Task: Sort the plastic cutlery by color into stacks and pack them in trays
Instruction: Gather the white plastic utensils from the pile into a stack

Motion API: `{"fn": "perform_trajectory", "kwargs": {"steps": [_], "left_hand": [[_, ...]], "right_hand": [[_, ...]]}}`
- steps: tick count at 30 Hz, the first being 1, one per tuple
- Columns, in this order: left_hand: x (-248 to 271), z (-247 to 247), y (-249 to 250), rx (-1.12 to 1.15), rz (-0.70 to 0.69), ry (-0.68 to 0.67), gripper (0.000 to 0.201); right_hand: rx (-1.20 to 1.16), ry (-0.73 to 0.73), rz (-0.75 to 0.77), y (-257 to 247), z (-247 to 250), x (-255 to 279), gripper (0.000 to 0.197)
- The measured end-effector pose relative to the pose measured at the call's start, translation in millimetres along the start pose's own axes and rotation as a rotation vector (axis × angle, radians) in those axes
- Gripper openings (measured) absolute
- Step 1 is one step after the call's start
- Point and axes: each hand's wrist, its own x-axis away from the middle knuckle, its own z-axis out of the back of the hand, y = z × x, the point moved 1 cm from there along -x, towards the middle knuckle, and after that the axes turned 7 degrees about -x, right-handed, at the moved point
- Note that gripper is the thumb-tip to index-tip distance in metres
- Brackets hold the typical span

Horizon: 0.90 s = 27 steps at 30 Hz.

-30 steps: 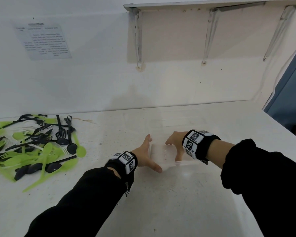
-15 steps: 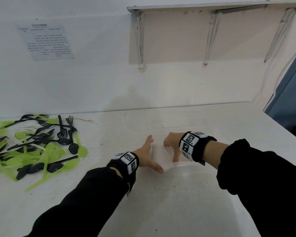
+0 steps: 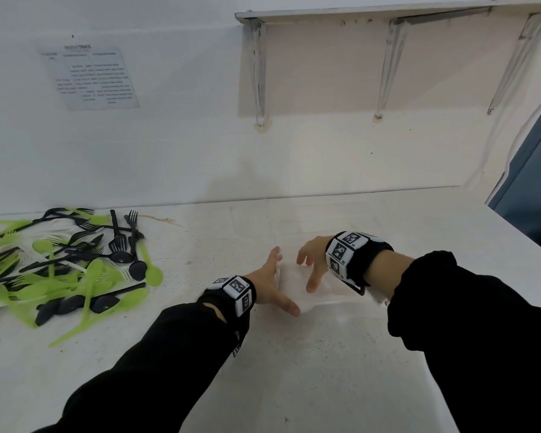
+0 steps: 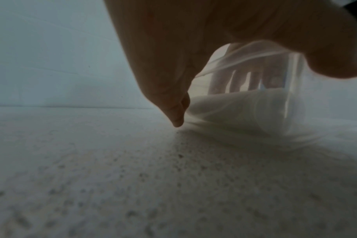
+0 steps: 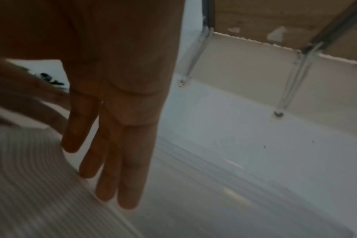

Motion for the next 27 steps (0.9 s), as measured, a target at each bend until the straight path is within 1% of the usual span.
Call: {"fn": "perform_trajectory", "kwargs": {"steps": [3, 5, 9, 12, 13, 14, 16, 17, 19, 20, 22, 25, 27], "left_hand": [[1, 0, 1, -0.005, 0.004, -0.001, 0.141], [1, 0, 0, -0.006, 0.006, -0.001, 0.140], [0, 0, 0, -0.013, 0.013, -0.010, 0.140], [0, 1, 0, -0.018, 0.014, -0.015, 0.141], [0, 1, 0, -0.018, 0.013, -0.018, 0.141], [-1, 1, 0, -0.019, 0.013, -0.019, 0.141], [-1, 1, 0, -0.023, 0.014, -0.018, 0.141], [-1, 1, 0, -0.025, 0.013, -0.017, 0.141], [-1, 1, -1, -0.022, 0.010, -0.017, 0.141], [-2, 1, -1, -0.020, 0.008, -0.016, 0.141], [-2, 1, -1, -0.019, 0.007, -0.016, 0.141], [-3, 1, -2, -0.019, 0.004, -0.015, 0.141], [-3, 1, -2, -0.016, 0.003, -0.016, 0.141]], "right_hand": [[-0.056, 0.018, -0.012, 1, 1, -3, 0.073], [-0.058, 0.004, -0.021, 2, 0, -7, 0.073], [0.000, -0.044, -0.060, 3, -1, -11, 0.086], [0.139, -0.030, -0.097, 0, -8, -19, 0.091], [0.206, -0.015, -0.108, 0, -12, -25, 0.087], [0.260, -0.012, -0.112, 0, -16, -30, 0.078], [0.276, 0.013, -0.120, 3, -24, -46, 0.056], [0.283, 0.013, -0.109, 2, -24, -47, 0.048], [0.317, -0.031, -0.106, 2, -23, -50, 0.041], [0.337, -0.044, -0.096, 2, -22, -52, 0.042], [0.380, -0.042, -0.081, 0, -21, -50, 0.051], [0.369, -0.016, -0.068, 0, -23, -47, 0.060], [0.359, 0.000, -0.064, 0, -23, -42, 0.062]]}}
